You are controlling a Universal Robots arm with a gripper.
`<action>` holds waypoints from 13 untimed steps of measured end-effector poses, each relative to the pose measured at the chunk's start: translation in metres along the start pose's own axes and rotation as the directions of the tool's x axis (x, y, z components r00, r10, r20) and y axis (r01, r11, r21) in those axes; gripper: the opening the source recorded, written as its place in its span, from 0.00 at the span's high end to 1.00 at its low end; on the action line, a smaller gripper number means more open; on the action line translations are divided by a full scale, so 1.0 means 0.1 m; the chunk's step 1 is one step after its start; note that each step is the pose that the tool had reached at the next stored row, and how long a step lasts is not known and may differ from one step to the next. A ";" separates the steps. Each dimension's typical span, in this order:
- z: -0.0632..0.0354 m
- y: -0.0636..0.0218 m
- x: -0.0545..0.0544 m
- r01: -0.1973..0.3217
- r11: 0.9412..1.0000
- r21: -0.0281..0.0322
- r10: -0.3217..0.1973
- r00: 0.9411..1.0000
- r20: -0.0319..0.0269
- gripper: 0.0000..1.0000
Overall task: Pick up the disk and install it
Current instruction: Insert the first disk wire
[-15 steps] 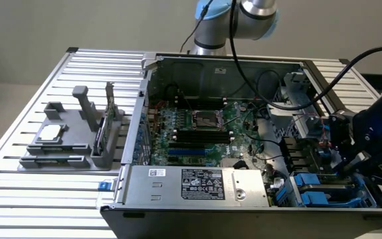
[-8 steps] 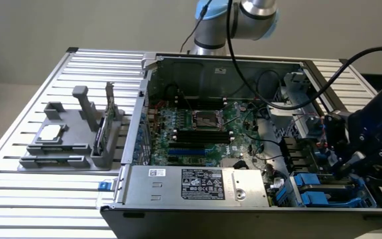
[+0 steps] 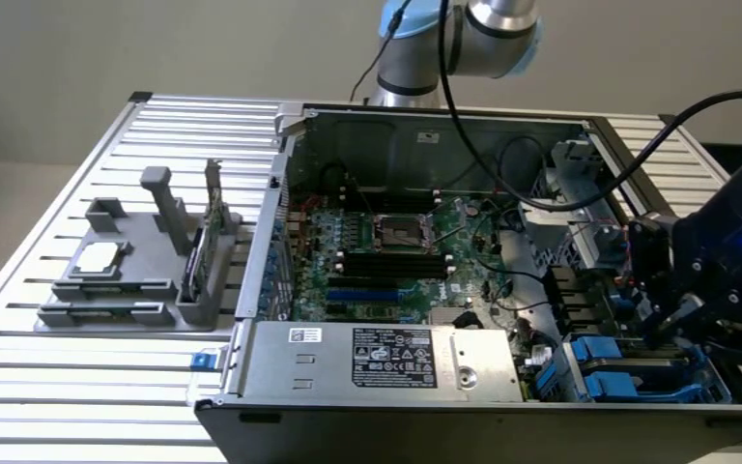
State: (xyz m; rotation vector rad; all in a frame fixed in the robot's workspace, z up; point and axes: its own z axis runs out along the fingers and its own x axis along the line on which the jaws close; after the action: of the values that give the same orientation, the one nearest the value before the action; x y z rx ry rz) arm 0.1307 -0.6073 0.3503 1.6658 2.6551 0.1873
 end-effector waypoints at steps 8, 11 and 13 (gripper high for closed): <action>-0.012 -0.017 0.03 -0.041 0.999 -0.003 0.041 0.999 0.004 0.83; -0.022 0.002 0.07 -0.042 0.999 -0.002 0.042 0.999 0.005 0.83; -0.032 0.013 0.09 -0.044 0.999 -0.002 0.044 0.999 0.007 0.83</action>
State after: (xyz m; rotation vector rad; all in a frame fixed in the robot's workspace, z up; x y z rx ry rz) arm 0.1277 -0.5989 0.3541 1.7217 2.6142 0.1827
